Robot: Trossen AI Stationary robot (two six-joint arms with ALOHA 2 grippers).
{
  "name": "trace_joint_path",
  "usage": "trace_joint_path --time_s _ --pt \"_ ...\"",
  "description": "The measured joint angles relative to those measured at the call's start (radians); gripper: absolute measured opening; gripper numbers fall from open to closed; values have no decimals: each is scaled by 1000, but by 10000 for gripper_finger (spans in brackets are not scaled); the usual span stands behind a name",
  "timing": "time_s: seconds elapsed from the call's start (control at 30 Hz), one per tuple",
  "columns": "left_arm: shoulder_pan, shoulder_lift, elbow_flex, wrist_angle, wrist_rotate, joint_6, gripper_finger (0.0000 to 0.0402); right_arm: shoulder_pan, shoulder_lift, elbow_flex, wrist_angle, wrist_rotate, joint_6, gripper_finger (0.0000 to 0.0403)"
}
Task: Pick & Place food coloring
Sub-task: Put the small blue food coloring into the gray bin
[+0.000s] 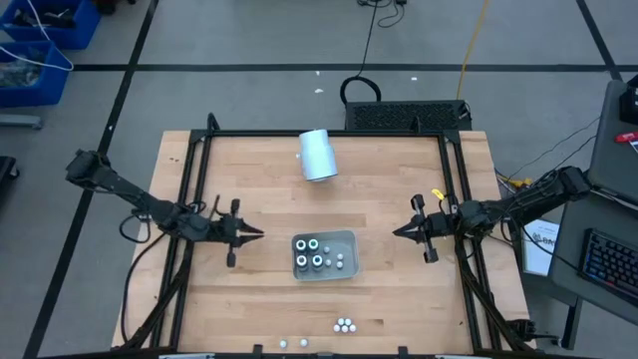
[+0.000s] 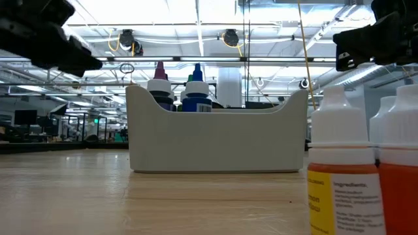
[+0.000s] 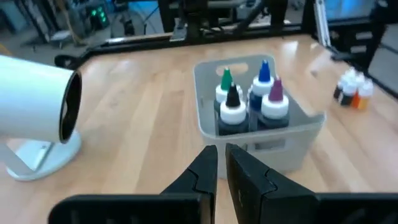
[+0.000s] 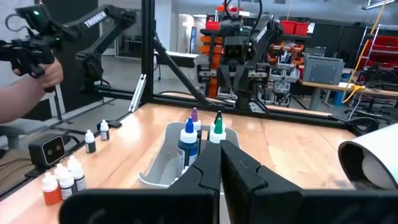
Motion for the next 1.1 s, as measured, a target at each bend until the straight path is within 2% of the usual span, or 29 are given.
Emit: trace_joint_path --time_s 0.17,0.27,0.37,0.57,0.7,0.77,0.87,1.1 --pt "-51 247 163 -55 23 -43 42 0 0 0 11 12 0 1" --pt "-111 420 346 -145 53 -31 42 0 1 -1 17 98 -25 1" --pt "-168 590 572 -362 101 -55 42 0 7 -1 19 162 -17 1" --pt "-232 885 1027 -843 126 -241 42 0 9 -1 24 155 -33 1" --pt "-253 1031 1254 -975 205 -331 43 0 9 -1 22 154 -24 1" --pt "-270 1095 1336 -971 273 -347 47 0 9 -1 19 154 -10 1" --pt "-299 1176 1423 -976 356 -384 75 0 9 -1 10 153 10 2" --pt "-341 1317 1484 -974 365 -496 179 0 9 -2 9 154 13 1"
